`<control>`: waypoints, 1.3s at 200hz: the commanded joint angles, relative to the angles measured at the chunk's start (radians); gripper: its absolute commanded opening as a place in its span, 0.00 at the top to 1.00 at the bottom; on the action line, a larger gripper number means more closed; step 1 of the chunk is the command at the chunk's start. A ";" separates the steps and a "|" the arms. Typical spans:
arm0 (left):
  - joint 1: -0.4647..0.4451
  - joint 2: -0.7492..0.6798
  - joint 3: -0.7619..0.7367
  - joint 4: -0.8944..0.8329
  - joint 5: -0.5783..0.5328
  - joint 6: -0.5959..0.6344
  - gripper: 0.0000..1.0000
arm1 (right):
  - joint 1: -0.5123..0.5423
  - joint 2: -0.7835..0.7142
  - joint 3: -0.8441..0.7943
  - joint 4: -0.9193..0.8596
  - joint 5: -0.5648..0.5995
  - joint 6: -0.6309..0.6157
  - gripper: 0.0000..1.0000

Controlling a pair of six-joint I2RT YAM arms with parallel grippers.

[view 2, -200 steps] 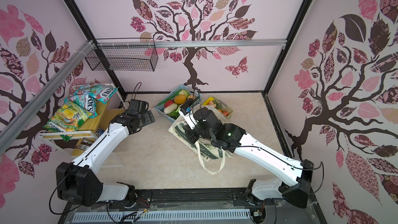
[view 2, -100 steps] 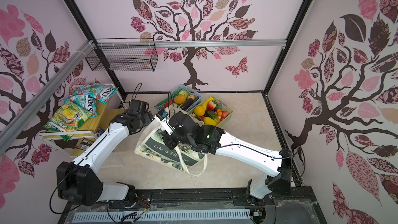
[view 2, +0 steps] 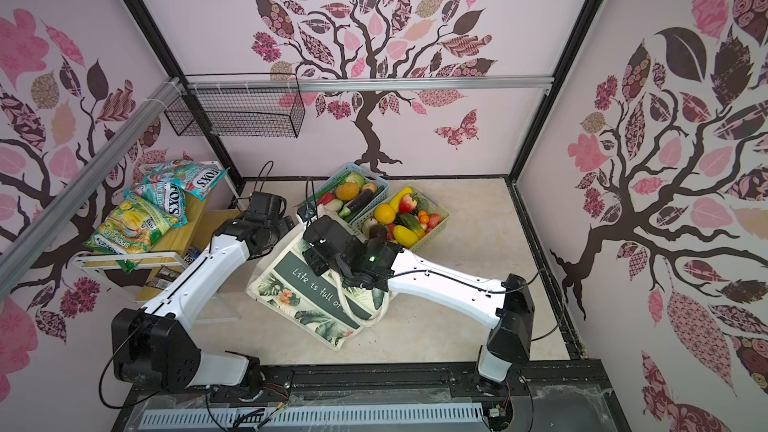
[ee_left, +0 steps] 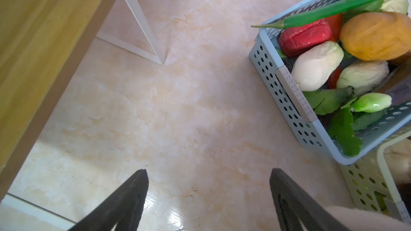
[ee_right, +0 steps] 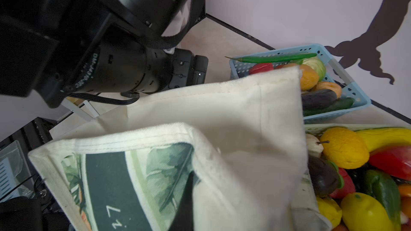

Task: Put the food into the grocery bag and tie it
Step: 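Carry the lifted tote bag with the right gripper toward the table center, then lower the tote bag onto the table in front of the baskets, release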

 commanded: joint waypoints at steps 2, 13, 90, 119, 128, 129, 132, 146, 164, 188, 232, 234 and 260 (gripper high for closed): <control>-0.005 0.006 -0.027 0.051 0.136 -0.023 0.14 | -0.005 -0.019 0.078 -0.092 0.126 -0.021 1.00; -0.019 0.014 -0.047 0.074 0.164 -0.026 0.15 | -0.005 -0.028 0.086 -0.114 0.151 -0.030 1.00; -0.146 0.106 -0.037 0.125 0.254 -0.003 0.17 | -0.008 -0.071 0.065 -0.266 0.302 -0.176 0.96; -0.119 0.134 -0.029 0.103 0.211 0.006 0.13 | -0.008 -0.082 0.014 -0.263 0.350 -0.192 0.96; -0.083 0.138 -0.024 0.095 0.232 0.005 0.13 | -0.004 -0.083 0.008 -0.254 0.335 -0.196 0.96; -0.078 0.138 -0.023 0.095 0.236 0.005 0.13 | -0.003 -0.084 0.007 -0.252 0.334 -0.197 0.96; -0.062 0.138 -0.021 0.092 0.248 0.002 0.13 | 0.001 -0.082 0.005 -0.248 0.331 -0.199 0.96; -0.005 0.136 -0.011 0.091 0.278 0.005 0.13 | 0.029 -0.074 0.003 -0.232 0.348 -0.212 0.96; 0.021 0.127 0.033 0.049 0.245 0.039 0.12 | 0.069 -0.038 0.007 -0.215 0.387 -0.237 0.96; 0.027 0.118 0.076 0.002 0.176 0.061 0.11 | 0.113 0.057 0.030 -0.228 0.407 -0.243 0.93; 0.043 0.103 0.077 -0.018 0.144 0.066 0.11 | 0.135 0.188 0.002 -0.182 0.319 -0.193 0.85; 0.044 0.103 0.077 -0.018 0.143 0.066 0.11 | 0.134 0.192 0.000 -0.179 0.318 -0.191 0.84; 0.052 0.097 0.081 -0.024 0.143 0.066 0.11 | 0.134 0.202 -0.019 -0.149 0.272 -0.177 0.72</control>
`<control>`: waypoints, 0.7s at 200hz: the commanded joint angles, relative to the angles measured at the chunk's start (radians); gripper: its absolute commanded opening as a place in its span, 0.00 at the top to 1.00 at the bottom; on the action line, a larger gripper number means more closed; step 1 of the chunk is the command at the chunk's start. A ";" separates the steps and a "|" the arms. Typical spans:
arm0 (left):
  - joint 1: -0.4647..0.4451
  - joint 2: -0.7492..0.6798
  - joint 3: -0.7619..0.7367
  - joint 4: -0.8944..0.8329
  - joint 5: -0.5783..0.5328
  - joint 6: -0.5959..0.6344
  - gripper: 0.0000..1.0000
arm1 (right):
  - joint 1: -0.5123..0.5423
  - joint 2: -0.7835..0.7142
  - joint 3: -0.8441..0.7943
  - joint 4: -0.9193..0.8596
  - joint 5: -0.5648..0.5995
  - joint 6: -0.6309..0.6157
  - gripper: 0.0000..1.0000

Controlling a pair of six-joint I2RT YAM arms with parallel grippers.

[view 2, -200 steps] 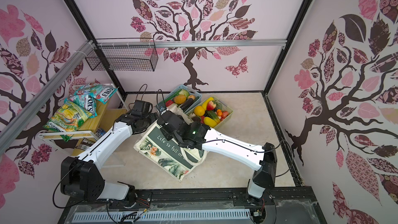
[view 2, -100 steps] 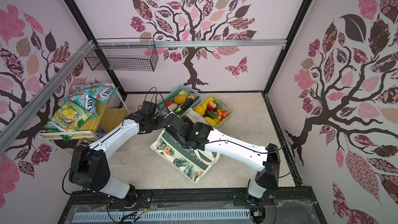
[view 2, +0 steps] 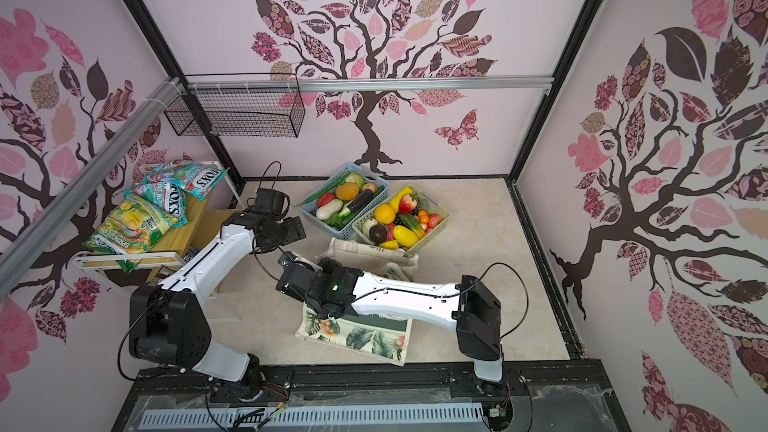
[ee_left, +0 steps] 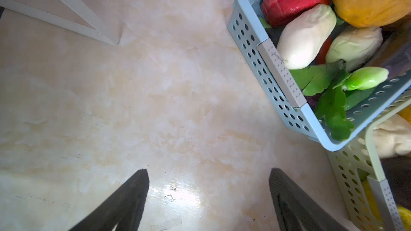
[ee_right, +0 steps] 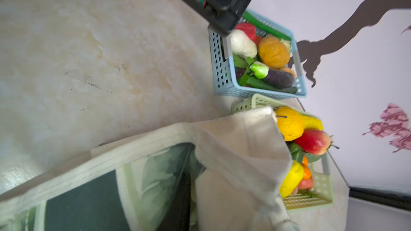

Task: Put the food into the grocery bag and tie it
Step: 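Lower the tote bag onto the table in front of the baskets, release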

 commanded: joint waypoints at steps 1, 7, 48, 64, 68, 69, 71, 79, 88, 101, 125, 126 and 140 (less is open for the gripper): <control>0.010 -0.025 0.037 -0.021 -0.022 0.015 0.11 | -0.004 0.010 -0.002 0.029 -0.042 0.027 0.72; 0.011 -0.025 0.037 -0.023 -0.022 0.014 0.11 | -0.004 0.006 -0.005 0.032 -0.059 0.033 0.69; 0.012 -0.039 0.019 -0.008 0.013 0.003 0.11 | -0.005 -0.084 -0.052 0.057 -0.221 0.092 0.33; 0.012 -0.046 0.006 0.006 0.026 -0.001 0.11 | -0.020 -0.134 -0.071 0.069 -0.256 0.113 0.26; 0.012 -0.047 0.006 0.006 0.028 -0.001 0.11 | -0.027 -0.147 -0.072 0.066 -0.262 0.117 0.24; 0.012 -0.047 0.006 0.005 0.028 0.000 0.11 | -0.029 -0.150 -0.072 0.066 -0.264 0.119 0.24; 0.012 -0.047 0.007 0.004 0.028 0.000 0.11 | -0.033 -0.157 -0.072 0.065 -0.267 0.122 0.23; 0.011 -0.047 0.007 0.002 0.029 0.003 0.12 | -0.050 -0.184 -0.071 0.057 -0.274 0.133 0.21; 0.012 -0.049 0.010 -0.004 0.034 0.008 0.12 | -0.070 -0.216 -0.074 0.047 -0.277 0.138 0.21; 0.012 -0.061 0.013 -0.010 0.044 0.010 0.12 | -0.098 -0.269 -0.083 0.033 -0.276 0.147 0.18; 0.010 -0.090 0.018 -0.017 0.050 0.017 0.12 | -0.160 -0.380 -0.123 0.027 -0.300 0.161 0.14; 0.010 -0.091 0.020 -0.018 0.051 0.019 0.12 | -0.162 -0.384 -0.125 0.027 -0.300 0.160 0.14; 0.005 -0.103 0.035 -0.028 0.055 0.032 0.12 | -0.195 -0.433 -0.145 0.021 -0.302 0.160 0.10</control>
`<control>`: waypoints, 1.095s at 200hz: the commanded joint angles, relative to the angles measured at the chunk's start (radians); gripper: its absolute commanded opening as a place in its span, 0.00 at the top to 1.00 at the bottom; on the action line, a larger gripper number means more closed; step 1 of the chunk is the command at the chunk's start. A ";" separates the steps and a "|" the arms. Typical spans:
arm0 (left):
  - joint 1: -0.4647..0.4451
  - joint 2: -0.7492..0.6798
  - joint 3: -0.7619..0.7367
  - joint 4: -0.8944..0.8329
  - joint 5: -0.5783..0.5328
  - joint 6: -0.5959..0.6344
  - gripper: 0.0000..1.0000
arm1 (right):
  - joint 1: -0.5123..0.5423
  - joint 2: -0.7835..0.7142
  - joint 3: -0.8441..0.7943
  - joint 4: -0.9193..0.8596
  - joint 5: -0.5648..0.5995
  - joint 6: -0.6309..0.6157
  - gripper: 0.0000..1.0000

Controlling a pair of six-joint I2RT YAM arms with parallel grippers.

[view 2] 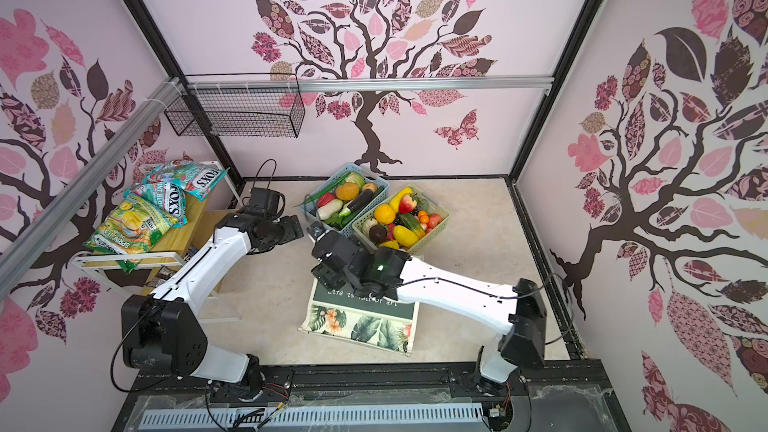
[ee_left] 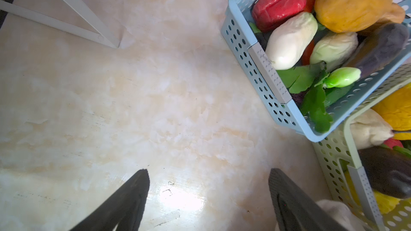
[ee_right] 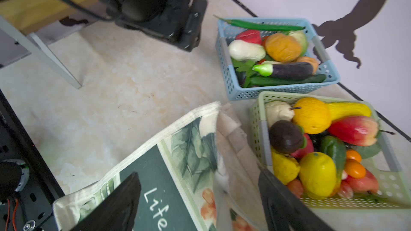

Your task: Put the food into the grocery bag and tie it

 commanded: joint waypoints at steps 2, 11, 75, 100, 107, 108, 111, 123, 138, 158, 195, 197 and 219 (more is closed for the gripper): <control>-0.003 -0.045 0.037 -0.019 0.017 0.028 0.12 | -0.052 -0.114 -0.028 -0.038 -0.022 0.027 0.10; -0.010 -0.050 0.052 -0.028 0.018 0.040 0.12 | -0.090 -0.135 -0.040 -0.058 -0.029 0.038 0.10; -0.043 -0.042 0.069 -0.030 0.010 0.063 0.12 | -0.529 -0.355 -0.352 -0.150 -0.218 0.224 0.14; -0.056 -0.025 0.077 -0.020 0.013 0.059 0.12 | -0.552 -0.400 -0.441 -0.129 -0.272 0.267 0.16; -0.060 -0.022 0.080 -0.020 0.014 0.058 0.12 | -0.552 -0.402 -0.461 -0.120 -0.286 0.278 0.17; -0.060 -0.021 0.080 -0.020 0.013 0.058 0.12 | -0.552 -0.403 -0.464 -0.119 -0.288 0.280 0.17; -0.062 -0.021 0.083 -0.021 0.013 0.059 0.12 | -0.553 -0.403 -0.472 -0.114 -0.292 0.286 0.18; -0.068 -0.019 0.086 -0.020 0.013 0.060 0.12 | -0.553 -0.405 -0.508 -0.089 -0.309 0.306 0.20; -0.070 -0.022 0.085 -0.019 0.013 0.060 0.12 | -0.553 -0.410 -0.559 -0.036 -0.334 0.330 0.24; -0.070 -0.030 0.082 -0.019 0.004 0.063 0.12 | -0.553 -0.420 -0.607 0.029 -0.368 0.365 0.32; -0.069 -0.036 0.080 -0.020 0.002 0.064 0.12 | -0.564 -0.437 -0.662 0.078 -0.385 0.415 0.31; -0.069 -0.036 0.080 -0.021 0.001 0.064 0.12 | -0.565 -0.438 -0.666 0.081 -0.387 0.419 0.31; -0.070 -0.035 0.078 -0.018 0.005 0.062 0.12 | -0.568 -0.466 -0.719 0.138 -0.423 0.443 0.32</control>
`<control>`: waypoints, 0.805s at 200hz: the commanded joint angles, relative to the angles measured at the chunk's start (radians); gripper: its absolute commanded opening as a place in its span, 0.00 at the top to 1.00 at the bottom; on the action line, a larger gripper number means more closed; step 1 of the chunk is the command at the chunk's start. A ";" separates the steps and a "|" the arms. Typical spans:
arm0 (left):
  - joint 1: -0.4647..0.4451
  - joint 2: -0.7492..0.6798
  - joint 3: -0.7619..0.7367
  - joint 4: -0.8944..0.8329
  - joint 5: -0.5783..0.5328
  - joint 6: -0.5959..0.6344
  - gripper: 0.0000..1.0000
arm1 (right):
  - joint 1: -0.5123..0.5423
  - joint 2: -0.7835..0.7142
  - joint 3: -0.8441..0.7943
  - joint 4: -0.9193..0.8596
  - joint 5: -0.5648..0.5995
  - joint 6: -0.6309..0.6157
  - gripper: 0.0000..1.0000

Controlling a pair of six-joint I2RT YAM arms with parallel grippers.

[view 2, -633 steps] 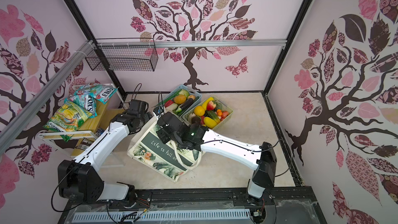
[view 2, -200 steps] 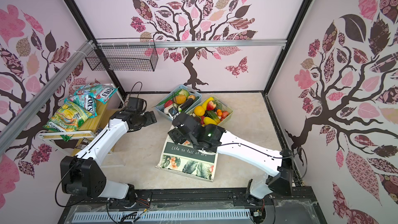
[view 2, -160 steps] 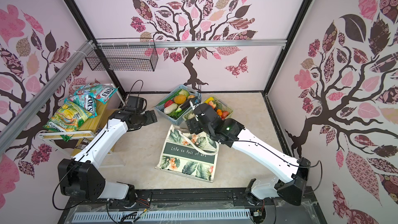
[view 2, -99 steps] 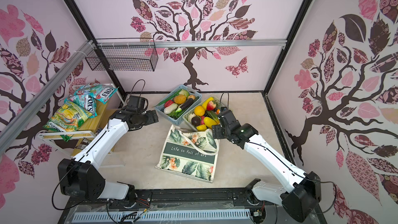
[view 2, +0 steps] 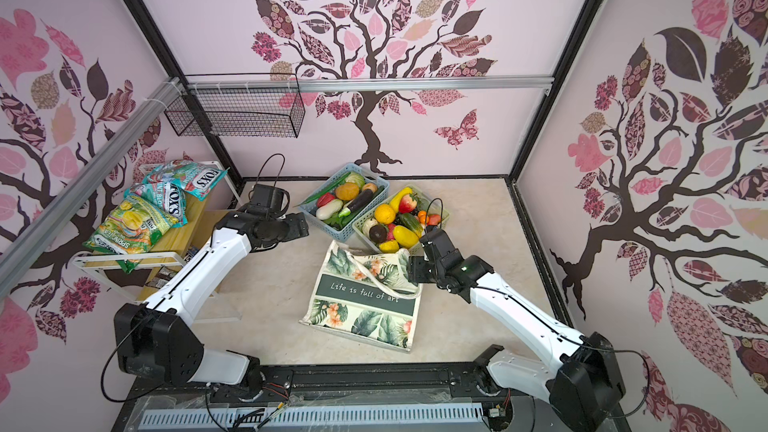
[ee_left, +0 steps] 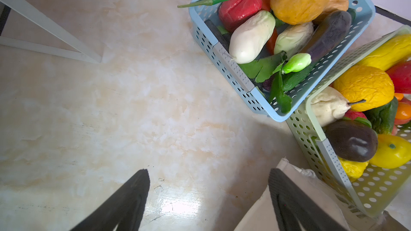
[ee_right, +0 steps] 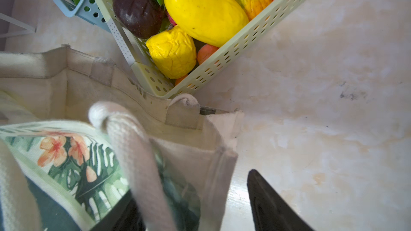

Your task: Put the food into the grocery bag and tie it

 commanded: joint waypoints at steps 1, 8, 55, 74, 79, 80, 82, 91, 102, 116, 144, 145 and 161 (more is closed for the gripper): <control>0.000 -0.012 0.031 0.011 0.000 0.011 0.12 | -0.006 -0.058 -0.043 0.081 -0.050 0.053 0.33; -0.001 -0.012 0.031 0.015 0.002 0.008 0.12 | -0.006 -0.073 -0.061 0.115 -0.064 0.061 0.40; -0.003 -0.015 0.032 0.017 0.004 0.003 0.12 | -0.008 -0.115 -0.061 0.194 -0.088 0.035 0.84; -0.003 -0.016 0.035 0.015 0.000 0.002 0.12 | -0.008 -0.119 -0.057 0.242 -0.129 0.006 0.97; -0.002 -0.016 0.036 0.013 0.001 0.002 0.12 | -0.007 -0.118 -0.057 0.260 -0.153 -0.004 0.99; -0.003 -0.016 0.037 0.013 0.000 0.002 0.12 | -0.007 -0.118 -0.057 0.264 -0.157 -0.004 0.99; -0.002 -0.016 0.037 0.013 0.001 0.002 0.12 | -0.007 -0.118 -0.057 0.272 -0.166 -0.007 1.00; -0.001 -0.016 0.042 0.011 -0.002 0.002 0.12 | -0.008 -0.118 -0.059 0.304 -0.199 -0.016 1.00; 0.000 -0.014 0.050 0.004 -0.006 0.004 0.12 | -0.008 -0.118 -0.060 0.339 -0.227 -0.032 1.00; 0.005 -0.014 0.060 -0.002 -0.010 0.007 0.12 | -0.007 -0.127 -0.057 0.380 -0.260 -0.062 1.00; 0.036 -0.013 0.079 -0.013 -0.007 0.010 0.12 | 0.053 -0.175 -0.060 0.484 -0.279 -0.191 1.00; 0.038 -0.013 0.080 -0.013 -0.007 0.011 0.12 | 0.056 -0.177 -0.060 0.487 -0.277 -0.197 1.00; 0.069 -0.014 0.095 -0.024 -0.003 0.014 0.12 | 0.115 -0.201 -0.080 0.558 -0.222 -0.297 1.00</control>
